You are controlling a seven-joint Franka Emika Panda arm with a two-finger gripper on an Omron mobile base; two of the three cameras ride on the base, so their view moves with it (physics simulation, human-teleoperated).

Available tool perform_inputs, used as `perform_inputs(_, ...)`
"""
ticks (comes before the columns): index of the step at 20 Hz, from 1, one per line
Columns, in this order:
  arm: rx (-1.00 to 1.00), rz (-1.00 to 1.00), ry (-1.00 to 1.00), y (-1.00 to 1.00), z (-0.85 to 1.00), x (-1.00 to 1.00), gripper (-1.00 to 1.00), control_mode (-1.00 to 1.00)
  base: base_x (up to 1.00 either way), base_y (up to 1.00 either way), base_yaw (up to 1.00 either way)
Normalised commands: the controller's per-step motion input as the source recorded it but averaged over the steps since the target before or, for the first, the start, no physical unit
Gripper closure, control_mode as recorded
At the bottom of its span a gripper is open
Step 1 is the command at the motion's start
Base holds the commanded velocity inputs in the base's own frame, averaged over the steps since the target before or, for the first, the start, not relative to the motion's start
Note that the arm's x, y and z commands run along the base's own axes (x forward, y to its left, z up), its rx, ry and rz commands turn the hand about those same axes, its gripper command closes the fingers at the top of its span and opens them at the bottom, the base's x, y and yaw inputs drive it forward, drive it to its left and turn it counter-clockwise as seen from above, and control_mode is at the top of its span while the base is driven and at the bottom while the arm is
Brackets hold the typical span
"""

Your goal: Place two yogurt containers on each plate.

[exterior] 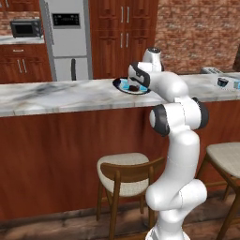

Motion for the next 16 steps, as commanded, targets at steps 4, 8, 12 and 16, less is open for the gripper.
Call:
perform_inputs(4, 0.0, 0.0, 0.0, 0.0, -0.01, 0.0, -1.0, -1.0, 0.0, 0.0, 0.0)
perform_inputs(8, 0.0, 0.0, 0.0, 0.0, 0.0, 0.0, -1.0, -1.0, 0.0, 0.0, 0.0)
perform_inputs(12, 0.0, 0.0, 0.0, 0.0, 0.0, 0.0, -1.0, -1.0, 0.0, 0.0, 0.0)
perform_inputs(16, 0.0, 0.0, 0.0, 0.02, 0.19, 0.0, -1.0, -1.0, 0.0, 0.0, 0.0)
